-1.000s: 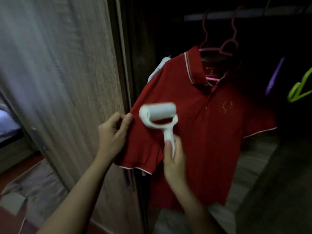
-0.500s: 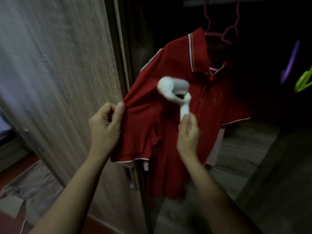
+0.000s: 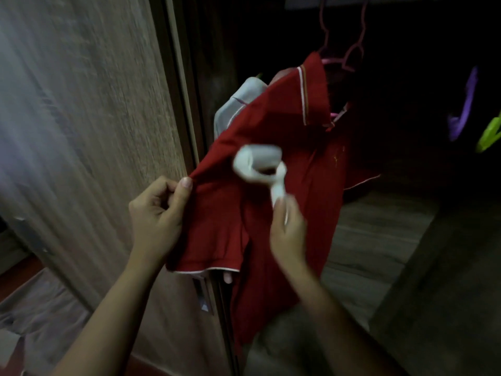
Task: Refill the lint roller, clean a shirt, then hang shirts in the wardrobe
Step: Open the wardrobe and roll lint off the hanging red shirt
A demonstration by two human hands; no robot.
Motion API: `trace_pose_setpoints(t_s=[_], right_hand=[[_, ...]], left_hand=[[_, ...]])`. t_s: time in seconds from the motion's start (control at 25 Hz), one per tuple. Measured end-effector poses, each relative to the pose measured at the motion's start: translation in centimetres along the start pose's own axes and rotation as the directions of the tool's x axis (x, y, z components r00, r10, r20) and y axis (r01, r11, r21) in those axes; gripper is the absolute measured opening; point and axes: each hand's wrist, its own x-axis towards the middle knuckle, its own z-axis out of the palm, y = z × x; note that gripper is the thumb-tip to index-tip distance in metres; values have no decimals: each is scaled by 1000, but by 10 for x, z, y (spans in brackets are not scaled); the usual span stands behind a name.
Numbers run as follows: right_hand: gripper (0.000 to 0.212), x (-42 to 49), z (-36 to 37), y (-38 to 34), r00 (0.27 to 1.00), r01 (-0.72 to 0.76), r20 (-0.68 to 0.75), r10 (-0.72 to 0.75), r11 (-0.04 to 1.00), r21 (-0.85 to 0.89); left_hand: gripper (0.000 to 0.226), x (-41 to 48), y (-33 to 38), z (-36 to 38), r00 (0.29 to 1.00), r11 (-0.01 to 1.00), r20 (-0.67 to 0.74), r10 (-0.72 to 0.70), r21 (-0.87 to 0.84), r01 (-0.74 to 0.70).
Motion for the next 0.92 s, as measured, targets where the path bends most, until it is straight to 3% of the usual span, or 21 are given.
trace_pose_setpoints(t_s=[0.08, 0.2, 0.32, 0.36, 0.44, 0.56, 0.64, 0.72, 0.84, 0.92], right_hand=[[26, 58, -3, -17, 996, 48, -79, -46, 999, 24], [25, 19, 2, 20, 1000, -21, 8, 21, 1000, -18], [68, -96, -4, 81, 934, -319, 139, 330, 943, -94], [75, -118, -7, 94, 916, -355, 156, 370, 928, -116], [65, -105, -8, 94, 955, -264, 103, 278, 956, -129], [25, -1, -12, 47, 997, -74, 10, 74, 996, -40], [21, 55, -13, 26, 999, 42, -27, -43, 999, -17], [27, 50, -9, 42, 997, 71, 3, -71, 997, -42], [43, -49, -1, 126, 982, -99, 136, 130, 973, -210], [67, -121, -7, 177, 903, -270, 237, 357, 904, -333]], left_hand=[[39, 1, 1, 0, 1000, 1000, 1, -7, -8, 7], [40, 1, 1, 0, 1000, 1000, 4, -9, -14, 9], [41, 1, 1, -1, 1000, 1000, 20, 6, 1, -6], [42, 1, 0, -1, 1000, 1000, 24, 9, 2, -9], [42, 2, -1, -3, 1000, 1000, 21, 2, -1, -2], [45, 2, -2, -1, 1000, 1000, 19, 6, 16, -7], [44, 1, -2, -1, 1000, 1000, 10, 11, 20, -11], [44, 2, -1, -1, 1000, 999, 9, 14, 30, -14], [42, 3, 0, -1, 1000, 999, 17, 9, 31, -9], [41, 4, 1, -1, 1000, 999, 25, 17, 42, -18]])
